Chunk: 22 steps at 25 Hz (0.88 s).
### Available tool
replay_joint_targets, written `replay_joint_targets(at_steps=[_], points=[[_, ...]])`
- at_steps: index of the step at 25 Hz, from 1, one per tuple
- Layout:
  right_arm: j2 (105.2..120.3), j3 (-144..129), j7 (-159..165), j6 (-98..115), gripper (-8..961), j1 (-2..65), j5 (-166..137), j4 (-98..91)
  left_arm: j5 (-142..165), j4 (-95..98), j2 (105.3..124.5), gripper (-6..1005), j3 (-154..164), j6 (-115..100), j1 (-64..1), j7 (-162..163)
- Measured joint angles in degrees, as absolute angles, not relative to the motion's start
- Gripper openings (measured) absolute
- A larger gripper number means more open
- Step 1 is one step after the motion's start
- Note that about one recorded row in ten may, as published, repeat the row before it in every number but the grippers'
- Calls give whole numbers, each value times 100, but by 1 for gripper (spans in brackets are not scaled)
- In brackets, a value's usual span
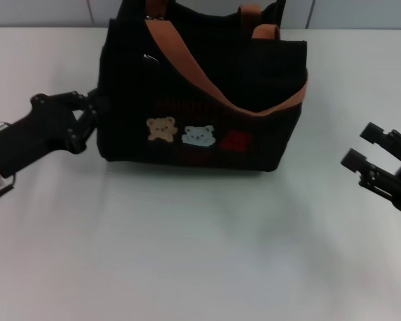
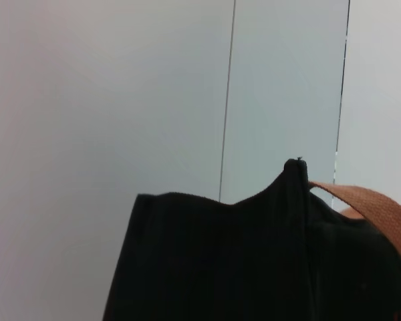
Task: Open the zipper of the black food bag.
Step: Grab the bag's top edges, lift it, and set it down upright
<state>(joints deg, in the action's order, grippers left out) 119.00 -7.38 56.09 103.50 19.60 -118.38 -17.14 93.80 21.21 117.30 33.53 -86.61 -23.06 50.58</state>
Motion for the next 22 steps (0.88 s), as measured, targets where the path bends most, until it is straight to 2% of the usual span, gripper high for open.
replay_joint_targets(at_steps=[2,6,9,16,22], points=[[11900,-649,5750,9972,815,2030,-11749,-1372,9378,2165,11614,66,3256,-8707,-2358,5198],[11905,-651,5927,9540,815,2145,-11722,-1090,9370,2258,11562,64,3152,-8732,-2453,5259],[11914,-737,5945,9376,815,2293,-11775,-963,9344,2366,11567,62,3140,-8841,-2485,5267],[11942,-1650,5962,8857,814,3312,-11896,-352,9071,2656,11602,59,3125,-9974,-2710,5255],[11951,-2203,6164,8816,814,3792,-11899,-136,9076,2685,11621,45,3165,-10344,-2908,5263]])
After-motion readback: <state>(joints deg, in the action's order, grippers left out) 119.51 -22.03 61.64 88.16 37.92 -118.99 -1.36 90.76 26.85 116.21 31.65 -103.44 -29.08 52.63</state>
